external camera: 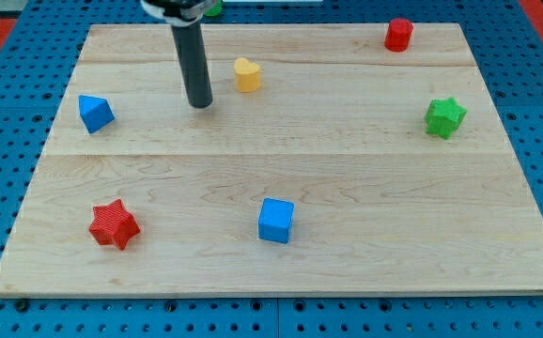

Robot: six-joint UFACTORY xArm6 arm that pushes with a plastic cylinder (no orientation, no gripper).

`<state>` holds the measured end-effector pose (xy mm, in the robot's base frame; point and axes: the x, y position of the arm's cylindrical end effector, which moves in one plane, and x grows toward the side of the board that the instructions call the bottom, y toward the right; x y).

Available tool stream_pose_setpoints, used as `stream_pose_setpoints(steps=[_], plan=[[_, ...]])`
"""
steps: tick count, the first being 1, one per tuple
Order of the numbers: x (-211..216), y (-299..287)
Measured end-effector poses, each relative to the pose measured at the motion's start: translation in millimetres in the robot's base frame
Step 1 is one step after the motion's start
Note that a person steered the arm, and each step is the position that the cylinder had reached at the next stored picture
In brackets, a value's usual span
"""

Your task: Push yellow heart towards bottom right

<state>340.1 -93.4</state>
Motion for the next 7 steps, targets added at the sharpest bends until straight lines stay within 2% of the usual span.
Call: stream_pose_setpoints(steps=[1,2,4,5,6,7], plan=[[-29,0],[-33,41],[39,137],[30,89],[0,41],[-17,50]])
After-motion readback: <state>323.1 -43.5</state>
